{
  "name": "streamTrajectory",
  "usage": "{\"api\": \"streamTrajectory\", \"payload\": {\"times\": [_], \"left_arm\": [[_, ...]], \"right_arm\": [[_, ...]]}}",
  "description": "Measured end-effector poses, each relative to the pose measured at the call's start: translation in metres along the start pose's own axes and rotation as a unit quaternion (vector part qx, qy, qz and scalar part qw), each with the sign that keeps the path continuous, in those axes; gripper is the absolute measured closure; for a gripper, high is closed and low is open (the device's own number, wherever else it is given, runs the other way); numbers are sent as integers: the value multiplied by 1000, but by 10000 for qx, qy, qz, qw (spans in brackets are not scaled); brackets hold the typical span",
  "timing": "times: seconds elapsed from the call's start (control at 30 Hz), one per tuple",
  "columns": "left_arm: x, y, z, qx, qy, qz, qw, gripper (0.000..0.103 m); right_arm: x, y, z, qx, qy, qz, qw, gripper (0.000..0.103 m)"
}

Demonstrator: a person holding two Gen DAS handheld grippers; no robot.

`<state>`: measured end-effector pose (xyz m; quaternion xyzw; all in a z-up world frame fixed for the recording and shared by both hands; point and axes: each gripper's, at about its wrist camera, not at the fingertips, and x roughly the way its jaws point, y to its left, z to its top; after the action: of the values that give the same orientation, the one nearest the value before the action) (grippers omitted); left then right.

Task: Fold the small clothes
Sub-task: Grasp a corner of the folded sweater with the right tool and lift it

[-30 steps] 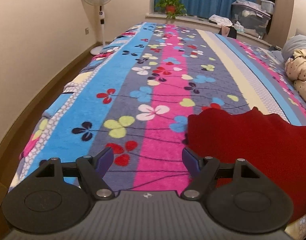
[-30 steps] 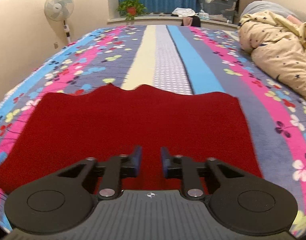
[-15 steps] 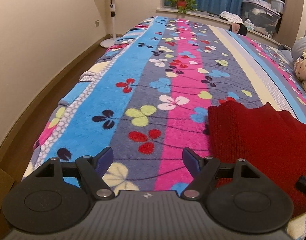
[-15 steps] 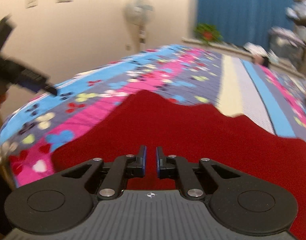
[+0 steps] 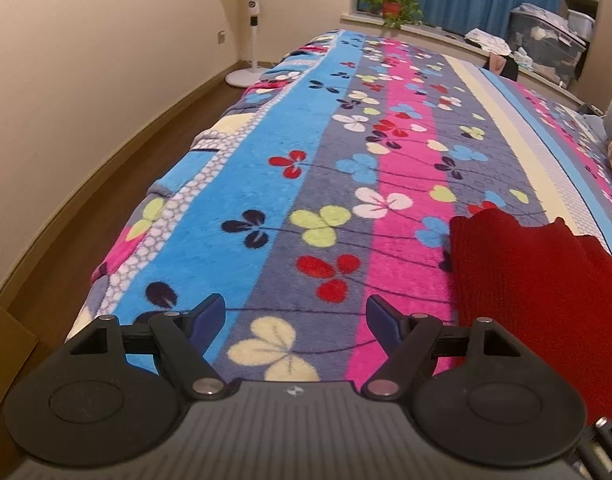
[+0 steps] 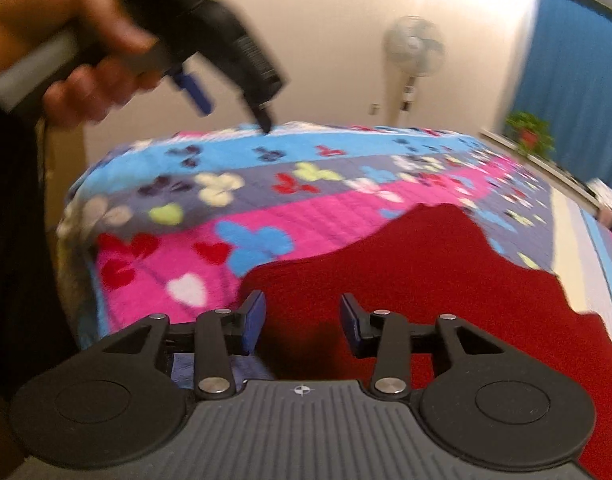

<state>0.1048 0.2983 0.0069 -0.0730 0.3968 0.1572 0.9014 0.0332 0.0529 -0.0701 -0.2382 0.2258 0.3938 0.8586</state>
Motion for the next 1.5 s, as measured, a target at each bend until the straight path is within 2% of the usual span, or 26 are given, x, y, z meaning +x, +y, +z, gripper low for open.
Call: {"api": "streamTrajectory", "payload": {"times": [0.13,0.23,0.27,0.3,0.33,0.4,0.47,0.57,0.6,0.67,0.77,0.83,0.93,1.0,1.07,1.1,1.13,1.2,1.3,1.33,1.4,1.43,1.5], "left_arm": [[3,6,0,-129,65,72,9999,21],[6,8,2,-250,114,94,9996,21],[7,8,3,-272,126,96,9995,21],[8,7,3,-283,135,101,9995,21],[9,5,4,-283,137,107,9994,21],[10,0,6,-264,137,100,9995,21],[11,-4,8,-260,120,74,9996,21],[12,-10,12,-394,131,-18,9991,21],[13,-12,13,-455,136,-89,9988,21],[14,-17,15,-537,151,-223,9982,21],[17,-32,17,-503,189,-369,9979,21],[19,-45,18,-432,176,-496,9977,21],[21,-70,18,-145,155,-581,9981,21],[22,-85,17,49,127,-658,9977,21],[23,-98,16,257,114,-691,9972,21],[24,-103,15,347,113,-698,9969,21],[25,-109,14,431,115,-702,9965,21],[26,-117,12,555,125,-714,9958,21],[25,-129,8,754,42,-731,9945,21],[24,-133,6,838,-17,-767,9935,21],[20,-142,2,1049,-103,-927,9901,21],[18,-149,-1,1193,-131,-1016,9876,21],[13,-164,-9,1497,-193,-1110,9823,21]], "right_arm": [[22,17,-5,-535,332,-215,9978,58],[30,27,-10,-971,320,-363,9941,56],[30,29,-11,-1081,317,-391,9929,58],[31,28,-11,-1125,310,-427,9922,65],[30,26,-10,-1081,312,-426,9927,68],[25,14,-5,-762,219,-284,9964,85],[15,-4,4,-284,45,-225,9993,88],[-18,-45,26,715,-427,-514,9952,90],[-35,-69,32,1278,-604,-612,9881,90],[-71,-115,34,2239,-981,-873,9657,90],[-142,-177,9,3330,-1536,-1732,9141,91],[-183,-200,-23,3773,-1645,-2441,8780,91],[-223,-214,-78,4318,-1365,-3418,8234,91],[-235,-221,-115,4721,-943,-3778,7909,91],[-234,-232,-159,5265,-361,-3754,7619,91],[-234,-237,-184,5637,-106,-3682,7393,91],[-233,-241,-203,5946,20,-3506,7236,91],[-234,-245,-221,6310,-15,-3129,7099,91],[-242,-246,-216,6342,-335,-2897,7161,84],[-247,-250,-216,6397,-435,-2849,7125,80],[-253,-262,-220,6530,-544,-2817,7009,42],[-253,-268,-223,6622,-511,-2841,6915,36],[-247,-278,-228,6785,-436,-2756,6796,33]]}}
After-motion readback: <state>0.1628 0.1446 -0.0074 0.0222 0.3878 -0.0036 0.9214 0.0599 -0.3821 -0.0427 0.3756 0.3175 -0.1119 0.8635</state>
